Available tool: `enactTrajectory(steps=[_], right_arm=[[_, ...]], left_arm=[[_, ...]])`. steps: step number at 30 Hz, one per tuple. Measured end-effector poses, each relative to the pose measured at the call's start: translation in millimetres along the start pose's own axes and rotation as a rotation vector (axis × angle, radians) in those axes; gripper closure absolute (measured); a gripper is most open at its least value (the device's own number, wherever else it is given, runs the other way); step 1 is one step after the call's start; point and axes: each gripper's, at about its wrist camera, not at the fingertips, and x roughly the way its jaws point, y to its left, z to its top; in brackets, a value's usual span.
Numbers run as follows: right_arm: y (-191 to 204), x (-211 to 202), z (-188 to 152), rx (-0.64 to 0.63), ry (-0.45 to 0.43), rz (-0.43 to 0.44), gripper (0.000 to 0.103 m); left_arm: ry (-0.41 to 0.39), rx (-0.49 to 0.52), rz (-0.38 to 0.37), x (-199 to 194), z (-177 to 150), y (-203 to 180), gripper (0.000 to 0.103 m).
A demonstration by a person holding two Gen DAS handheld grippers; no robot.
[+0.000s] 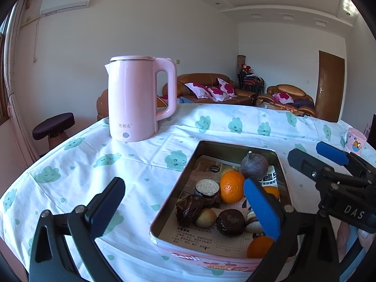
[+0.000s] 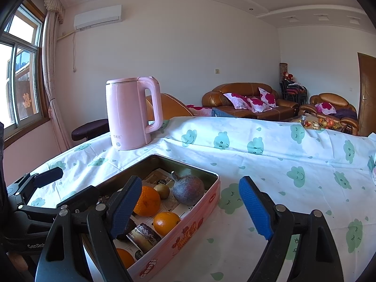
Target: Organize fruits
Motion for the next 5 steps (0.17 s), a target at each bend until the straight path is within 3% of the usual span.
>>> enactTrajectory(steps=[5], right_arm=[[-3.6, -3.6, -1.5, 0.011, 0.008, 0.001, 0.017]], left_arm=[[-0.009, 0.012, -0.002, -0.9, -0.4, -2.2, 0.0]])
